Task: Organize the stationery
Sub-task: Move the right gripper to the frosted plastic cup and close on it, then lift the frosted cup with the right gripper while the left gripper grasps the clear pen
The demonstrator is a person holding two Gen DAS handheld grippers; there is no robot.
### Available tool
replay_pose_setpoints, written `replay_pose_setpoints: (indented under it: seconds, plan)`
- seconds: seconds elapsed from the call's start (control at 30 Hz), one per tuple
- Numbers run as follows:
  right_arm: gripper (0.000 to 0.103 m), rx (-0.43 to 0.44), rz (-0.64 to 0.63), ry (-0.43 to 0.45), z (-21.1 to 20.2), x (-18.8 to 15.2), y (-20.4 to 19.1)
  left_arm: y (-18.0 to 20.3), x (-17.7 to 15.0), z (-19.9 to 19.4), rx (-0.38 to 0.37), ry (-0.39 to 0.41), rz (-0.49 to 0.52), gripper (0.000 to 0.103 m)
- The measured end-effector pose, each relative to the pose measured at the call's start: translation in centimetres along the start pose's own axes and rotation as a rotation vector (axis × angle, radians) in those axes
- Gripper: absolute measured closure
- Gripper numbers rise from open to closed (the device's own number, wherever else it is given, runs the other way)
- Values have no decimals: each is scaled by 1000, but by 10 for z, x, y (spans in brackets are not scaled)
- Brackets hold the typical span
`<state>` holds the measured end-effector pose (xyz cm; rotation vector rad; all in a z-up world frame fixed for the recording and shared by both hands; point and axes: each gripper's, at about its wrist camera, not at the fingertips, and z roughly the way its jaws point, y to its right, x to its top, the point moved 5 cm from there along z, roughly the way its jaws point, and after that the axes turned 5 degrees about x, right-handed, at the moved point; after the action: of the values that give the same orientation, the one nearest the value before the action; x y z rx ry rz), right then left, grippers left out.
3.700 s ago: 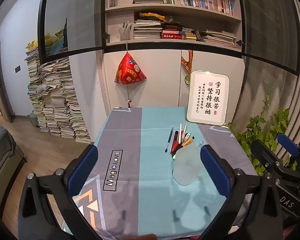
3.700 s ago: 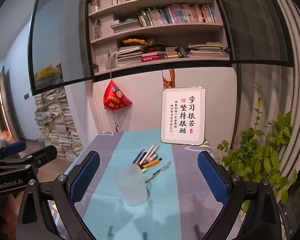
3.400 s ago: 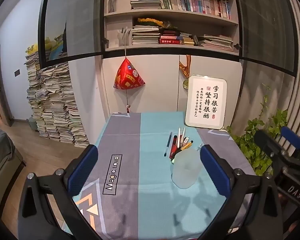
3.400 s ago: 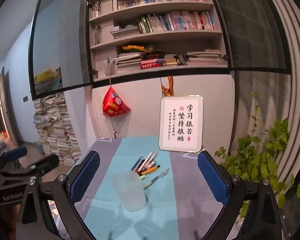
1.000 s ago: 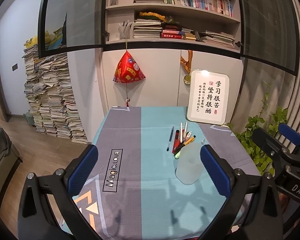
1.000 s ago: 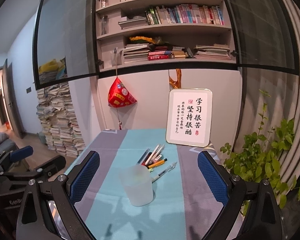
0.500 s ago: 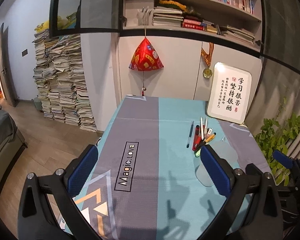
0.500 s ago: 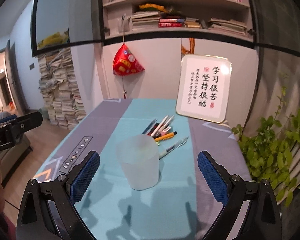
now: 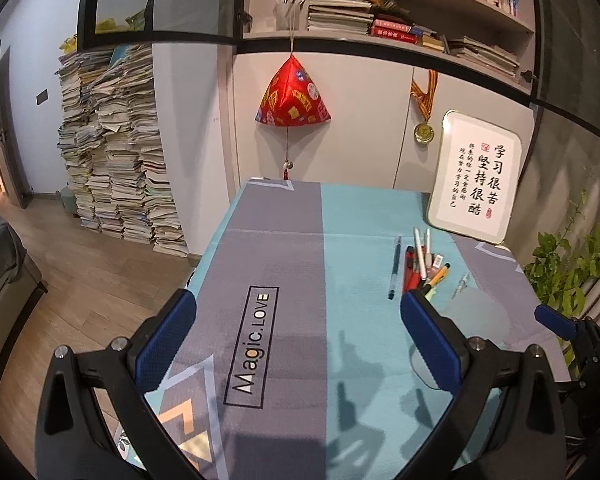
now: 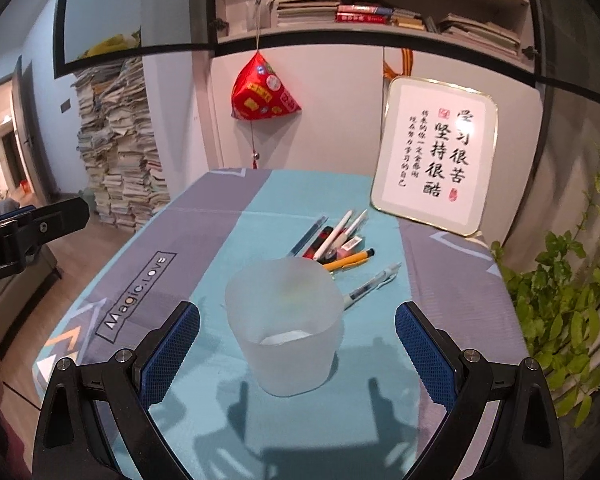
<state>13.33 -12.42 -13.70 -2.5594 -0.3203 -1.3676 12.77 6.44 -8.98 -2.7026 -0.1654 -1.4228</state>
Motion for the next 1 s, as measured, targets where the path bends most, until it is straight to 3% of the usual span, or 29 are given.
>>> replay_pose_setpoints:
  seconds: [0.4, 0.53, 0.63, 0.67, 0.87, 1.0]
  plan:
    - [4, 0, -39, -81, 47, -14, -3, -13, -2, 30, 21, -54, -16, 1]
    - [4, -3, -60, -73, 56, -18, 0, -12, -3, 35, 25, -65, -7, 1]
    - [18, -25, -87, -39, 57, -17, 1, -9, -4, 39, 28, -75, 3, 1]
    - [29, -26, -93, -39, 58, -16, 0, -9, -5, 40, 28, -78, 4, 1]
    - [29, -47, -117, -37, 50, -16, 16, 4, -7, 47, 23, -99, 28, 1]
    - [29, -157, -106, -16, 38, -15, 55, 27, -9, 53, -11, -115, 70, 1]
